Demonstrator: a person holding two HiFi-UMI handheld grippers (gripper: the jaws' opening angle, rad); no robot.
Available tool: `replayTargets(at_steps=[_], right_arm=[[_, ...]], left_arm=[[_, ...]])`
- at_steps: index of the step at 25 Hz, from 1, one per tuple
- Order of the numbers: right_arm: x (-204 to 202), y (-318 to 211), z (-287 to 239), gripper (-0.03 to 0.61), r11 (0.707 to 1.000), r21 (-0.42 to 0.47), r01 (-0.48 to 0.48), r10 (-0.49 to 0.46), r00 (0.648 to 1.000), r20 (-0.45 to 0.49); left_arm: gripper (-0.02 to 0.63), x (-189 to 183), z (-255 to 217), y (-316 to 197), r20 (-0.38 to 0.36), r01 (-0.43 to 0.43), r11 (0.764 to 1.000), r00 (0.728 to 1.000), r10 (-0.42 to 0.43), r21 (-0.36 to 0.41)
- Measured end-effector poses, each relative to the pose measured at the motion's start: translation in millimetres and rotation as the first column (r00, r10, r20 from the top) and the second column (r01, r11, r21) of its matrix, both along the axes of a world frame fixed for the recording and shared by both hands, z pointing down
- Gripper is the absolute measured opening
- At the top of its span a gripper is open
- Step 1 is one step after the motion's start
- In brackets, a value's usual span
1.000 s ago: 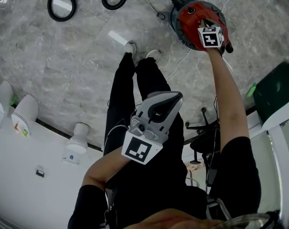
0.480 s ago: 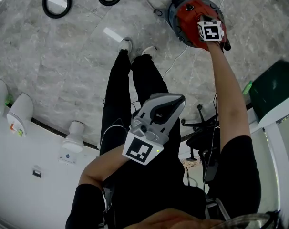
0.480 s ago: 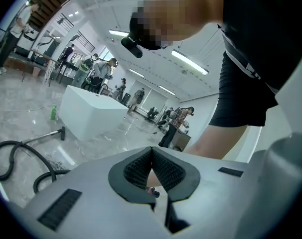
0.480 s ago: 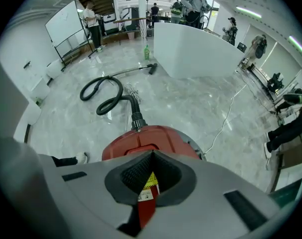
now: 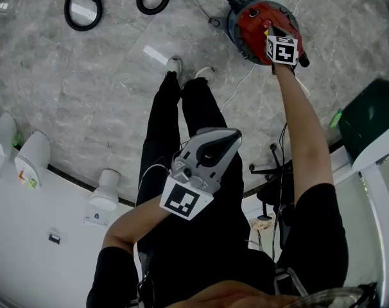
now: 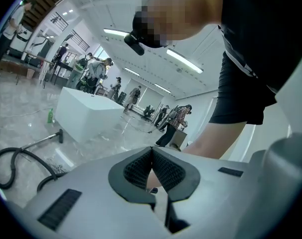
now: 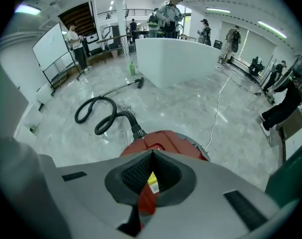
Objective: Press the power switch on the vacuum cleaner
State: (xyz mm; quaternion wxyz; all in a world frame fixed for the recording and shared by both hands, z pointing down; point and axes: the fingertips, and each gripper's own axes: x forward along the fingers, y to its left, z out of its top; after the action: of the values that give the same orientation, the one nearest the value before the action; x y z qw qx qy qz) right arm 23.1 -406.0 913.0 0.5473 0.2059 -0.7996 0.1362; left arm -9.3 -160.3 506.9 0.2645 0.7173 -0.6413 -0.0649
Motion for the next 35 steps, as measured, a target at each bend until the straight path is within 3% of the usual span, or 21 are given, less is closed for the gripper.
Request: replayTargets(at_steps=[8,17,20,25,28,31,35], right_arm=[[0.6,31.7,-71.1,0.017,0.998,-0.015,-0.057,0.059,0.979,0.197],[-6.0,71.7,-187.1,0.017,0.999,0.049,0.004,-0.017,0.958,0.285],[-16.2,81.9,-232.5,0.017,0.995,0.08,-0.051,0.019,0.933,0.36],[-15.4,120.6,-323.6,0.017,0.987,0.097,-0.128,0.071,0.891,0.449],[-23.4,143.8,-389.3,0.017,0.975,0.102,-0.196,0.114,0.843,0.525],[-21.6,165.1,-441.9,0.017,0.961,0.122,-0.25,0.135,0.803,0.58],[-26.0,198.4,-491.0,0.017,0.949,0.192,-0.249,0.081,0.783,0.616]], left_arm=[[0.018,-19.3,-33.6,-4.4,0.093,-0.014,0.999,0.996,0.011,0.038],[0.018,-15.9,-82.4,17.9,0.118,-0.068,0.997,0.991,0.062,0.045],[0.018,-30.1,-92.1,27.7,0.105,-0.054,0.998,0.993,0.05,0.038],[0.018,-45.0,-136.7,30.4,0.147,-0.073,0.994,0.987,0.062,0.075],[0.018,-63.8,-168.9,24.9,0.173,-0.065,0.988,0.984,0.041,0.137],[0.018,-75.3,-202.4,15.4,0.142,-0.016,0.977,0.99,-0.015,0.214],[0.018,-76.8,-214.5,25.3,0.119,-0.029,0.971,0.993,0.001,0.236]])
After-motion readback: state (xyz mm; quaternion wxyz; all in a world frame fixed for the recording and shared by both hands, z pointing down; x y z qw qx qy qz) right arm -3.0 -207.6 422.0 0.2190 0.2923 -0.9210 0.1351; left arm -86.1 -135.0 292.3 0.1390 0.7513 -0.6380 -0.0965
